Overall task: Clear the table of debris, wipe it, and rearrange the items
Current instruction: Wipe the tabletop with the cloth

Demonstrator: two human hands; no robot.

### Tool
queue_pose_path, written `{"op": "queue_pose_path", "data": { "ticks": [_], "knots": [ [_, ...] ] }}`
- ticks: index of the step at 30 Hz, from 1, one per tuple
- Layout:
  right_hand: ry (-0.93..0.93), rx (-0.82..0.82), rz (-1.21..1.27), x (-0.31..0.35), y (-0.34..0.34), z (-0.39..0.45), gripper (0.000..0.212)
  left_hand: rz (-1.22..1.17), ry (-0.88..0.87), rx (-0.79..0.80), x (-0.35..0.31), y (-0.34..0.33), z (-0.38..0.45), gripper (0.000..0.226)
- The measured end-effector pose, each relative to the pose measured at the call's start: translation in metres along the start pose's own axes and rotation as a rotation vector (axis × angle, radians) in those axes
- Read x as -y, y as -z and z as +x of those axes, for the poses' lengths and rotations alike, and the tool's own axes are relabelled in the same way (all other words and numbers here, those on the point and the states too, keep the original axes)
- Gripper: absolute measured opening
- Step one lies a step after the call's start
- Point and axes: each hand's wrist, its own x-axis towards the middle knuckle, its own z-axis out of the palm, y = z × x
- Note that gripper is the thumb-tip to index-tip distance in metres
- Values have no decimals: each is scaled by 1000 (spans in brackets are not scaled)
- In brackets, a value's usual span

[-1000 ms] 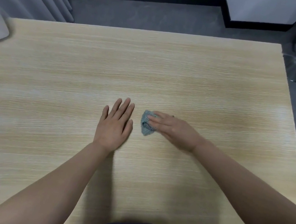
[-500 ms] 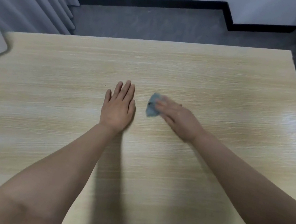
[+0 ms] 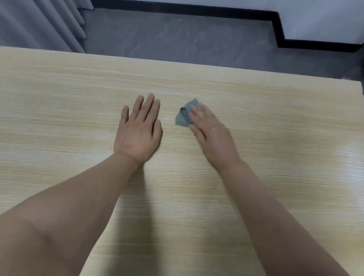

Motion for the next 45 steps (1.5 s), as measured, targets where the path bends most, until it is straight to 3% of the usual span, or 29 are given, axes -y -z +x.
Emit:
{"op": "queue_pose_path", "data": {
  "ticks": [3, 8, 11, 13, 15, 18, 20, 23, 25, 27, 29, 31, 33, 36, 38, 40, 45],
  "knots": [
    [50, 28, -36, -10, 5, 13, 39, -5, 1, -5, 0, 0, 0, 53],
    [-272, -202, -20, -46, 27, 52, 40, -42, 0, -24, -1, 1, -1, 52],
    [-335, -262, -16, -39, 22, 66, 40, -49, -3, -35, 0, 1, -1, 54],
    [-214, -192, -26, -16, 8, 70, 40, -49, -1, -35, 0, 1, -1, 57],
    [27, -32, -18, 2, -5, 70, 41, -50, -4, -43, -1, 1, 0, 57],
    [237, 155, -89, -11, 5, 78, 40, -53, -5, -50, -1, 2, -1, 57],
    [107, 64, -82, -31, 21, 88, 40, -55, -4, -51, -1, 2, -1, 57],
    [-287, -208, -74, -52, 33, 99, 39, -58, -4, -57, 0, 1, -1, 56],
    [-339, -279, -37, -43, 25, 104, 38, -55, -3, -57, -1, 2, -1, 56],
    [-224, -188, 29, -18, 14, 103, 40, -52, -1, -55, -1, 2, -1, 56],
    [69, 1, -35, 3, 2, 94, 41, -47, 0, -60, -1, 1, 0, 57],
    [230, 122, -77, 0, 1, 90, 41, -44, 0, -64, -1, 1, 0, 58],
    [135, 68, -26, -24, 12, 97, 40, -51, -1, -65, -1, 2, 0, 60],
    [-209, -157, -20, -61, 36, 106, 39, -55, 1, -66, -1, 2, -1, 60],
    [-281, -194, -64, -60, 38, 105, 39, -53, 0, -67, -1, 2, -1, 59],
    [-152, -114, -50, -43, 30, 91, 40, -58, 0, -63, -1, 2, 0, 58],
    [371, 256, -73, -11, 8, 7, 44, -58, 2, -69, -1, 2, 0, 58]
  ]
}}
